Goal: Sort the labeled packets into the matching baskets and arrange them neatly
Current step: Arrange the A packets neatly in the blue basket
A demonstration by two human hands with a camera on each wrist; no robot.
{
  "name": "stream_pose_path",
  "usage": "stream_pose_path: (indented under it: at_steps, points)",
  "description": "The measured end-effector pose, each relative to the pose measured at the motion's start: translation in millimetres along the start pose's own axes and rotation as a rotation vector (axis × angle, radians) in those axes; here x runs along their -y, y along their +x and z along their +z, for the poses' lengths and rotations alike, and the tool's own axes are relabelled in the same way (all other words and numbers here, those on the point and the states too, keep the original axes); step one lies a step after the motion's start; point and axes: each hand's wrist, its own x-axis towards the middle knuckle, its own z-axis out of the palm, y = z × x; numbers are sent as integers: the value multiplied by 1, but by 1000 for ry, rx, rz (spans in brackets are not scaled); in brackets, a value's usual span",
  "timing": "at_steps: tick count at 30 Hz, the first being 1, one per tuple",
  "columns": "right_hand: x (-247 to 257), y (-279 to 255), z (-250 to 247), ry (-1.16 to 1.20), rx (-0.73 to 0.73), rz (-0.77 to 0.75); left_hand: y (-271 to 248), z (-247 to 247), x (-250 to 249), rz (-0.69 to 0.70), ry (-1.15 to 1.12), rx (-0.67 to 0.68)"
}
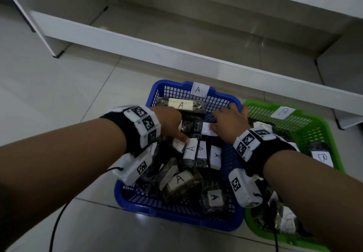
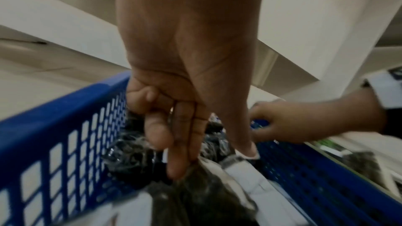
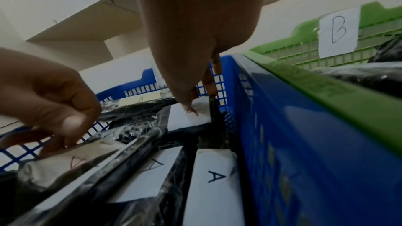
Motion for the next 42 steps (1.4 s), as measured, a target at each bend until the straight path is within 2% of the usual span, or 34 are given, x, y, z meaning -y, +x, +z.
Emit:
stream_pose_path:
  at_steps: [3, 8, 11, 13, 15, 18, 21, 23, 25, 27, 28, 33, 37, 42]
  points:
    - [-1, 0, -4, 57, -49, -18, 7, 8, -10, -61, -18, -19]
    - [-1, 0, -14, 275, -153, 48, 4, -1, -16, -116, -147, 93]
    - [-2, 3, -32, 630, -219, 71, -3, -19, -10, -93, -301, 28]
    - [-1, 7, -47, 880, -114, -2, -4, -32, -10, -44, -496, -68]
    - [0, 10, -58, 978, 47, -71, -5, -43, -15, 15, -680, -182]
    - [-5, 12, -61, 1058, 159, -57, 2, -43, -20, 31, -640, -407]
    - [-15, 15, -53, 868, 50, 32, 7, -32, -18, 10, -673, -481]
    - [-19, 17, -46, 623, -93, 95, 8, -23, -8, -10, -484, -466]
    - [-23, 18, -37, 497, -158, 145, 9, -13, 5, -27, -207, -384]
    - [-22, 18, -28, 447, -174, 162, 8, -4, 16, -26, -62, -286]
    - [-21, 19, -23, 415, -174, 157, 7, 1, 21, -17, -32, -281]
    - [-13, 25, -8, 42, -107, 200, 5, 13, 26, 27, 51, -421]
    - [-15, 21, -1, 120, -155, 251, 8, 15, 26, 30, 69, -437]
    - [-21, 23, 7, 280, -82, 307, 11, 16, 27, 32, 68, -439]
